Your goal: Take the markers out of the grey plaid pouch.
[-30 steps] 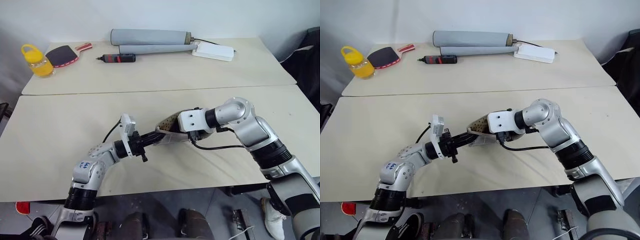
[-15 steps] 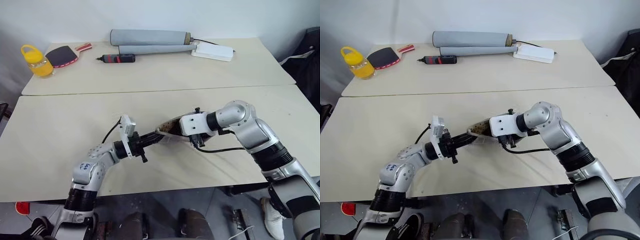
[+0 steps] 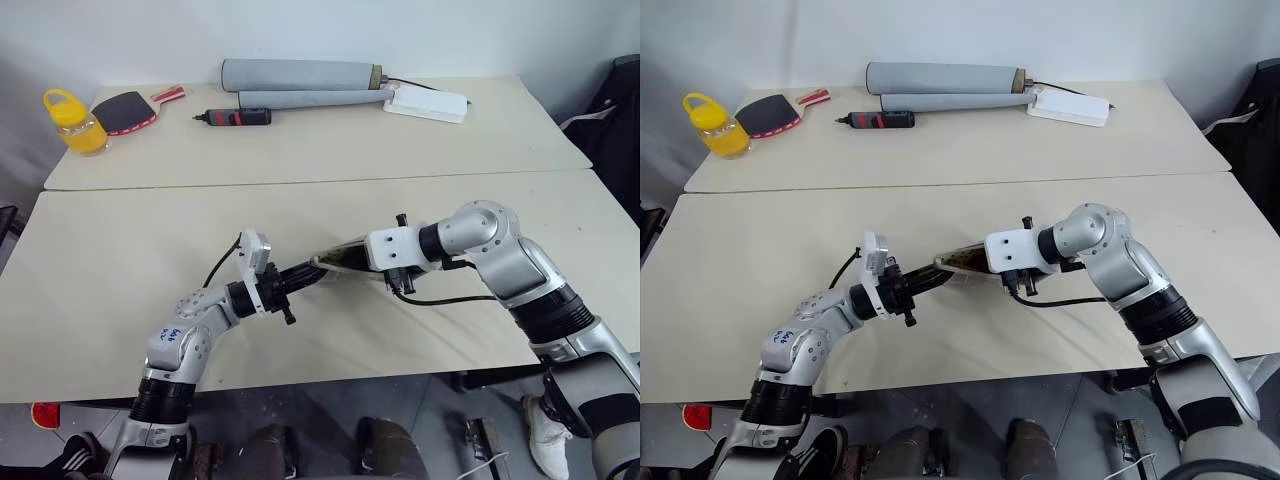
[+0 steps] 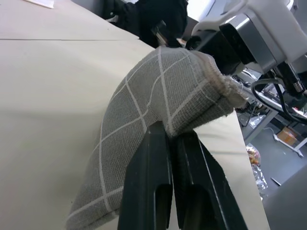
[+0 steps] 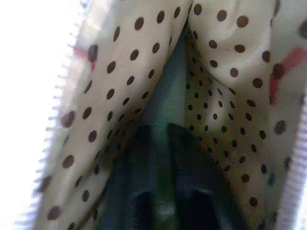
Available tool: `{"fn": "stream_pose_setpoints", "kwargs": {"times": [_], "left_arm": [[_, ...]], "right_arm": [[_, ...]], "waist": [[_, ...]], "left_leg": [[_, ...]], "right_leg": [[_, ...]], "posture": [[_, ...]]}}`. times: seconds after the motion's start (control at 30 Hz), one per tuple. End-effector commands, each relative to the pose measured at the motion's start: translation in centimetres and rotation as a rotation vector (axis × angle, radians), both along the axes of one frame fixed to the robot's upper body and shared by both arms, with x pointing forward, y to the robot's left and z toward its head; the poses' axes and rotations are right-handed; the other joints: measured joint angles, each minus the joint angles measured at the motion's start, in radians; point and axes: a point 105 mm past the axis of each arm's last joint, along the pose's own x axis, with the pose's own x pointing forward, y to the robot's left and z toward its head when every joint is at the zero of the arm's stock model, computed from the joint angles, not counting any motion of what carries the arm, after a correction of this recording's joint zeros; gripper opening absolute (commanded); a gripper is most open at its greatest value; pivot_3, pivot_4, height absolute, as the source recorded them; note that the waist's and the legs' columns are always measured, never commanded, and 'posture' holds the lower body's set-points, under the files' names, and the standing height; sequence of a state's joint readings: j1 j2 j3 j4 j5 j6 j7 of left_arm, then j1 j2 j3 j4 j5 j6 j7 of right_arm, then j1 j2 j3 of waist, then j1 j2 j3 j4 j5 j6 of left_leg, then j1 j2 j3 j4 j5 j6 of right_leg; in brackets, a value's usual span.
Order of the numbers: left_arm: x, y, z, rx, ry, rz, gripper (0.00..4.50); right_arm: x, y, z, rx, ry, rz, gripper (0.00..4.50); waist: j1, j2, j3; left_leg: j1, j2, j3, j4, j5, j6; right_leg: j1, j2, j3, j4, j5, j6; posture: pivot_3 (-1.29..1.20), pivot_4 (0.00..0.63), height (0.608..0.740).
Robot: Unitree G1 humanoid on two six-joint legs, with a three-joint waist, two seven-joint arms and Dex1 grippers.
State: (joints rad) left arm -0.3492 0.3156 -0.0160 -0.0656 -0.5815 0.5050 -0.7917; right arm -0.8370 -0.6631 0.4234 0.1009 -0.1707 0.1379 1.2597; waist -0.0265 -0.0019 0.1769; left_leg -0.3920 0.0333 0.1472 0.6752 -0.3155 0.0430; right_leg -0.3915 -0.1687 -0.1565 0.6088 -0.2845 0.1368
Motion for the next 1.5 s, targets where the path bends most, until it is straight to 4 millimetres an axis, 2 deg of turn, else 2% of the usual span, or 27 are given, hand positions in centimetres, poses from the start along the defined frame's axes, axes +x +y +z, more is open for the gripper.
{"fn": "stream_pose_setpoints", "kwargs": {"times": [0.03, 0.07, 0.23, 0.33, 0.6, 0.77, 1.03, 1.13, 1.23, 1.5], "left_arm": [[-0.5, -0.5, 1.5, -0.035, -0.046, -0.036, 0.0], [-0.6, -0.6, 1.6, -0.037, -0.043, -0.04, 0.0], [-0.5, -0.5, 1.6, -0.039, -0.038, -0.039, 0.0], [-0.5, -0.4, 1.6, -0.048, -0.032, -0.032, 0.0], [-0.4, -0.2, 1.6, -0.047, -0.034, -0.03, 0.0], [-0.5, -0.5, 1.6, -0.051, -0.032, -0.033, 0.0], [-0.7, -0.6, 1.4, -0.054, -0.027, -0.032, 0.0], [-0.7, -0.6, 1.4, -0.052, -0.031, -0.029, 0.0], [-0.8, -0.6, 1.3, -0.046, -0.036, -0.026, 0.0], [-0.6, -0.4, 1.2, -0.038, -0.047, -0.009, 0.0]], "right_arm": [[0.3, -0.3, 0.8, 0.005, -0.039, -0.022, 1.92], [0.4, -0.3, 0.9, 0.0, -0.046, -0.024, 2.2], [0.4, -0.2, 0.5, -0.014, -0.033, -0.026, 2.2], [0.0, -0.5, -0.4, -0.038, 0.024, -0.039, 2.2], [-0.4, -1.1, -0.7, -0.06, 0.055, -0.055, 2.2], [0.7, -1.0, -1.6, -0.079, -0.008, -0.056, 2.2], [1.1, -0.9, -3.5, -0.1, -0.02, -0.058, 2.2], [1.2, -0.5, -2.7, -0.065, -0.042, -0.053, 1.57], [1.1, -0.2, -1.5, -0.027, -0.05, -0.04, 0.63], [0.0, -0.9, 1.8, 0.001, -0.085, -0.027, 0.6]], "waist": [[0.0, 0.0, 0.0], [0.0, 0.0, 0.0], [0.0, 0.0, 0.0], [0.0, 0.0, 0.0], [0.0, 0.0, 0.0], [0.0, 0.0, 0.0], [-0.002, 0.0, 0.0], [-0.002, 0.0, 0.0], [-0.002, 0.0, 0.0], [0.001, 0.0, 0.0]], "left_leg": [[0.0, 0.0, 0.0, 0.0, 0.0, 0.0], [0.0, 0.0, 0.0, 0.0, 0.0, 0.0], [0.0, 0.0, 0.0, 0.0, 0.0, 0.0], [0.0, 0.0, 0.0, 0.0, 0.0, 0.0], [0.0, 0.0, 0.0, 0.0, 0.0, 0.0], [0.0, 0.0, 0.0, 0.0, 0.0, 0.0], [0.0, 0.0, 0.0, 0.0, 0.0, 0.0], [0.0, 0.0, 0.0, 0.0, 0.0, 0.0], [0.0, 0.0, 0.0, 0.0, 0.0, 0.0], [-0.001, 0.0, 0.0, 0.001, 0.0, 0.0]], "right_leg": [[0.0, 0.0, 0.0, 0.0, 0.0, 0.0], [0.0, 0.0, 0.0, 0.0, 0.0, 0.0], [0.0, 0.0, 0.0, 0.0, 0.0, 0.0], [0.0, 0.0, 0.0, 0.0, 0.0, 0.0], [0.0, 0.0, 0.0, 0.0, 0.0, 0.0], [0.0, 0.0, 0.0, 0.0, 0.0, 0.0], [0.0, 0.0, 0.0, 0.0, 0.0, 0.0], [0.0, 0.0, 0.0, 0.0, 0.0, 0.0], [0.0, 0.0, 0.0, 0.0, 0.0, 0.0], [0.0, 0.0, 0.0, 0.0, 0.0, 0.0]], "posture": [[0.0, 0.15, 0.74], [0.0, 0.15, 0.74], [0.0, 0.15, 0.74], [0.0, 0.15, 0.74], [0.0, 0.15, 0.74], [0.0, 0.15, 0.74], [0.0, 0.15, 0.74], [0.0, 0.15, 0.74], [0.0, 0.15, 0.74], [0.0, 0.15, 0.74]]}}
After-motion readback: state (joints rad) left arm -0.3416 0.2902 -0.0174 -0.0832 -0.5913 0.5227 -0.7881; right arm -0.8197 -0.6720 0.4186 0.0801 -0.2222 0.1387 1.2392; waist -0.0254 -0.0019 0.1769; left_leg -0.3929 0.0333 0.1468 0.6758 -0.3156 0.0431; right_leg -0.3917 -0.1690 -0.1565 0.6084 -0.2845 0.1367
